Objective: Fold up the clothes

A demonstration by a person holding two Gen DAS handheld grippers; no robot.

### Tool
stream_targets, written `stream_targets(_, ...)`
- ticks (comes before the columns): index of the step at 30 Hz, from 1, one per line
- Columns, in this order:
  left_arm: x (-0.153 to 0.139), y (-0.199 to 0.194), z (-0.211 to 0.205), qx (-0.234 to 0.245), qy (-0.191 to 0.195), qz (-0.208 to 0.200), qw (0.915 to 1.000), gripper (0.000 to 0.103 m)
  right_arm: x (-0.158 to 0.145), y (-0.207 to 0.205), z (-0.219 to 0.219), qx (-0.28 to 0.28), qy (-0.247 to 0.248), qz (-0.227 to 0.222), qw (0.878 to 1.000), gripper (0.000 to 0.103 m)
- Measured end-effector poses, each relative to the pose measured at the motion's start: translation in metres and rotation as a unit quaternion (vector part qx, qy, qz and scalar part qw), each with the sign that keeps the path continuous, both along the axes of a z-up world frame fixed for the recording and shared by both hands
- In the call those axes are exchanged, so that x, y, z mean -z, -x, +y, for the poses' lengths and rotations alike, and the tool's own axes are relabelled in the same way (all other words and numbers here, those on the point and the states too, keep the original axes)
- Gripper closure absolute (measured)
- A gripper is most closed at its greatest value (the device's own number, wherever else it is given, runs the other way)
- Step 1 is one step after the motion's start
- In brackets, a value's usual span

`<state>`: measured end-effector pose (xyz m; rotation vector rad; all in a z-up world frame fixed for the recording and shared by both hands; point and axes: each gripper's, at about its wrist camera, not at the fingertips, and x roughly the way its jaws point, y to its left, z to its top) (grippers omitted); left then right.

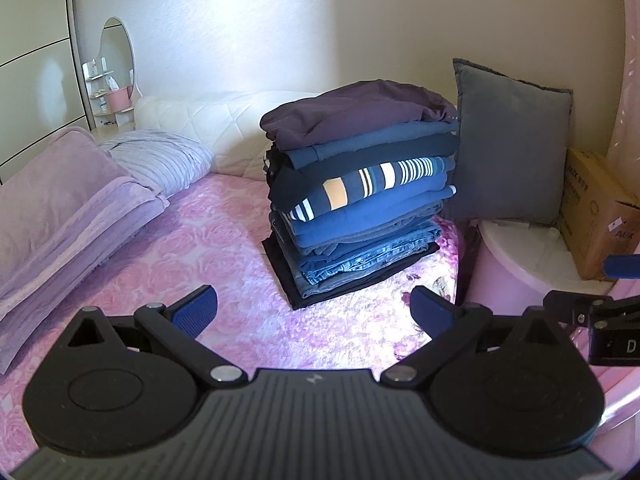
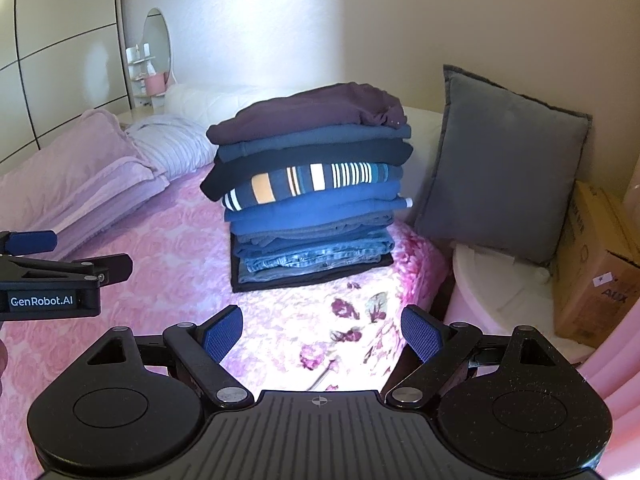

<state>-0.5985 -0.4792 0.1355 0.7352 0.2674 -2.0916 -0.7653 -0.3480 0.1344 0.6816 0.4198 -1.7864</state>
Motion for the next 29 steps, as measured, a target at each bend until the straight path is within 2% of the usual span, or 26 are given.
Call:
stream_targets(12, 0.006, 0.007, -0.002, -0.002, 0.002, -0.005, 1.0, 0.002, 0.006, 0.003, -0.006, -0.004, -0.003, -0.001, 1.0, 0.014)
stream_targets(21, 0.008, 0.018, -0.004, 0.006, -0.015, 0.005, 0.9999, 0.002, 0.007, 0.009, -0.007, -0.006, -0.005, 0.001, 1.0, 0.014)
stream_targets(29, 0.011, 0.025, -0.003, 0.005, -0.015, 0.004, 0.9999, 0.002, 0.009, 0.014, -0.008, -0.008, -0.011, 0.0, 1.0, 0.014)
